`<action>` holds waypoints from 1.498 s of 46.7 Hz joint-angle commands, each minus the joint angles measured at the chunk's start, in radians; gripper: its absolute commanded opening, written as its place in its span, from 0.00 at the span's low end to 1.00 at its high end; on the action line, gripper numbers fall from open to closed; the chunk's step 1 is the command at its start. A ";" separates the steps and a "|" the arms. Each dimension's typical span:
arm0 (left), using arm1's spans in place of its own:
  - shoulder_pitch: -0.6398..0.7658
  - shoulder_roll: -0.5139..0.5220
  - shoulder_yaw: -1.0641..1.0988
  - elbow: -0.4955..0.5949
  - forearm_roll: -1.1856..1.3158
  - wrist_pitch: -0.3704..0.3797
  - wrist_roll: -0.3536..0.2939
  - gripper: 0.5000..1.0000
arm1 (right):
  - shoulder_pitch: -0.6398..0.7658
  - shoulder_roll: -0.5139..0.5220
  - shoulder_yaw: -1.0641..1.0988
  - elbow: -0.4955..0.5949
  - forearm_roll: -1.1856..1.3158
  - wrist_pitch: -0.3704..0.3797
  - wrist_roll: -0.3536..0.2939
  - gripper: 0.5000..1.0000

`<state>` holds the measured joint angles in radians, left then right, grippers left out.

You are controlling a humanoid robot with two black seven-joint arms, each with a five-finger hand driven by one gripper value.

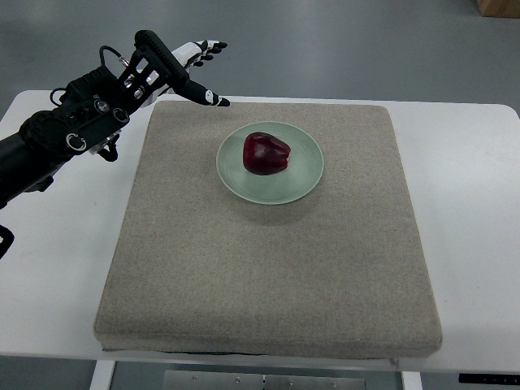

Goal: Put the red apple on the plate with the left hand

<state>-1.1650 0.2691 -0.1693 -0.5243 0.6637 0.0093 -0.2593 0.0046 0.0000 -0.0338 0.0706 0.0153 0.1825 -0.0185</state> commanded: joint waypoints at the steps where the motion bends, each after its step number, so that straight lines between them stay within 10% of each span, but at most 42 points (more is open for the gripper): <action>1: -0.001 0.012 -0.001 0.023 -0.122 -0.002 0.000 0.98 | 0.000 0.000 0.000 0.000 0.000 0.000 0.000 0.86; 35: 0.039 -0.008 -0.088 0.130 -0.607 -0.150 -0.032 0.98 | 0.000 0.000 0.000 0.000 0.000 0.000 0.000 0.86; 60: 0.084 -0.036 -0.093 0.265 -0.855 -0.554 -0.032 0.98 | 0.000 0.000 0.000 0.000 -0.001 0.000 0.000 0.86; 70: 0.104 -0.051 -0.145 0.273 -0.984 -0.502 -0.031 0.98 | 0.000 0.000 0.000 0.000 -0.002 0.000 0.000 0.86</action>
<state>-1.0637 0.2241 -0.2972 -0.2563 -0.2634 -0.5294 -0.2912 0.0046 0.0000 -0.0337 0.0706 0.0151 0.1825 -0.0183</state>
